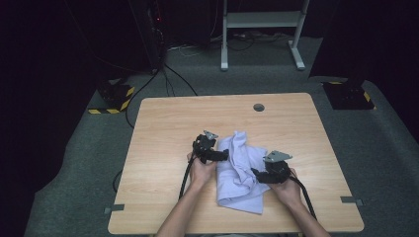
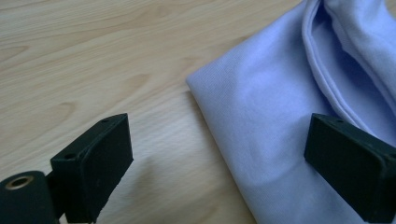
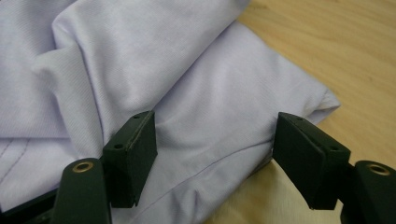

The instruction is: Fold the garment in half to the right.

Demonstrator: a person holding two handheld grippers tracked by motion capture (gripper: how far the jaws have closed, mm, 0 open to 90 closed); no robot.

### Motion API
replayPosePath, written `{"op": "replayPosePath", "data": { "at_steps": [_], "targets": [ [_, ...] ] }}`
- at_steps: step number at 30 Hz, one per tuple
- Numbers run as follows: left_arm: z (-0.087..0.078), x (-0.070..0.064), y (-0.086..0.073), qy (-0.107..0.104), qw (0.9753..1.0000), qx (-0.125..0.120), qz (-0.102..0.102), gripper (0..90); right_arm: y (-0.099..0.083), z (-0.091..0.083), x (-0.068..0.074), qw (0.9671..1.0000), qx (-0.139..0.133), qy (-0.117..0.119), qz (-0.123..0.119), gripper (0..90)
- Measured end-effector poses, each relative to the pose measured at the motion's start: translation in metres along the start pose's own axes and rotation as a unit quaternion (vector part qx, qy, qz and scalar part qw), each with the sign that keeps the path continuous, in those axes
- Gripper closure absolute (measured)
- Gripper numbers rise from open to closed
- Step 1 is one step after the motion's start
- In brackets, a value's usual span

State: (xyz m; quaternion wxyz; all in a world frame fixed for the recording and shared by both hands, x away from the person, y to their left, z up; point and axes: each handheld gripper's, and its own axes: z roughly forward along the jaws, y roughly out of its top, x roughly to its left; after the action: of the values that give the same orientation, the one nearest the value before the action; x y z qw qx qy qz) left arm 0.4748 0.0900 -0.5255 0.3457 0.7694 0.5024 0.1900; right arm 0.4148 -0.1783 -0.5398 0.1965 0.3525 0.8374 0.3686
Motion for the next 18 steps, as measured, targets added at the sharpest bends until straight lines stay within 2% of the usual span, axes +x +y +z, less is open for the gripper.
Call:
{"op": "replayPosePath", "data": {
  "at_steps": [3,5,8,10,14,16,18],
  "targets": [
    [0.001,0.014,0.004,0.022,0.9997,0.000,-0.007,8.1,0.015,0.017,-0.003,1.0000,0.002,0.001,-0.002,29.9],
    [0.002,0.024,0.006,0.028,0.9995,-0.003,-0.011,8.9,0.024,0.028,-0.004,1.0000,0.000,0.001,-0.003,29.6],
    [0.002,0.039,0.005,0.027,0.9992,-0.002,-0.030,8.5,0.035,0.042,-0.003,1.0000,-0.002,0.003,0.006,28.1],
    [-0.001,0.043,0.002,0.023,0.9988,-0.004,-0.042,6.9,0.039,0.048,-0.004,0.9998,0.000,0.008,0.019,25.1],
    [-0.013,0.041,-0.011,0.006,0.9985,-0.013,-0.052,4.9,0.036,0.044,-0.009,0.9985,0.012,0.007,0.053,15.8],
    [-0.017,0.037,-0.017,0.000,0.9984,-0.012,-0.055,4.6,0.030,0.035,-0.009,0.9981,-0.001,0.001,0.062,15.4],
    [-0.020,0.030,-0.022,-0.008,0.9987,-0.009,-0.050,4.6,0.026,0.024,-0.008,0.9980,-0.015,0.008,0.060,15.3]
  ]
}}
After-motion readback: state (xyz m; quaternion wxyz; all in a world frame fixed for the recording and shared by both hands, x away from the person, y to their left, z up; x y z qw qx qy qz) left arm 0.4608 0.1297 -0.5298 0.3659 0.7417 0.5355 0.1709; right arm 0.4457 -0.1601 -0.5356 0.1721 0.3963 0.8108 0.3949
